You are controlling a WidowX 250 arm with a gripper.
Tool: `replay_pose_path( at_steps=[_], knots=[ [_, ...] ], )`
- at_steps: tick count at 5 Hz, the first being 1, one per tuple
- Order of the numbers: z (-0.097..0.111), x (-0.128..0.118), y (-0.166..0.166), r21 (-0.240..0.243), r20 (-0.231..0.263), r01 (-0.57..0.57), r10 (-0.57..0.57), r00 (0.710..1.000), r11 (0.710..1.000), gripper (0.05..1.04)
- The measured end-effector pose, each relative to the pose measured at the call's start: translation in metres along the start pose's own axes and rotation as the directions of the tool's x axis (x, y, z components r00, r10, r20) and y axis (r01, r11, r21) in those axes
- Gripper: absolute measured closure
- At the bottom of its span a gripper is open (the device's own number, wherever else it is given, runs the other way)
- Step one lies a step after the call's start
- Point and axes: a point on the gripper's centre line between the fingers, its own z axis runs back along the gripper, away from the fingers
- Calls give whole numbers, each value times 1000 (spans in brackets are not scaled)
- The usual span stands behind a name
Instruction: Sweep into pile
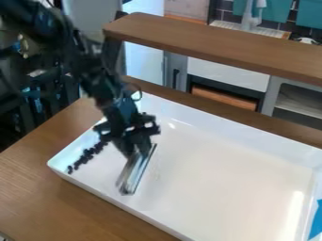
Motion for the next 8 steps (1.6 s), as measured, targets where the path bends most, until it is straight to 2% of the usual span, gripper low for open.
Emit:
replay_pose_path(
  at_steps=[1,2,4,5,6,7,8],
  knots=[
    [-6,-1,9,2,71,87,-87,994,996,731],
    [-17,-2,19,18,101,95,-97,990,995,731],
    [-20,4,27,49,118,115,-120,986,992,731],
    [-18,11,36,90,114,135,-144,983,987,731],
    [-7,22,59,153,104,143,-160,982,978,731],
    [-2,29,78,278,95,254,-289,952,927,731],
    [2,42,88,392,87,345,-408,909,852,731]
  ],
)
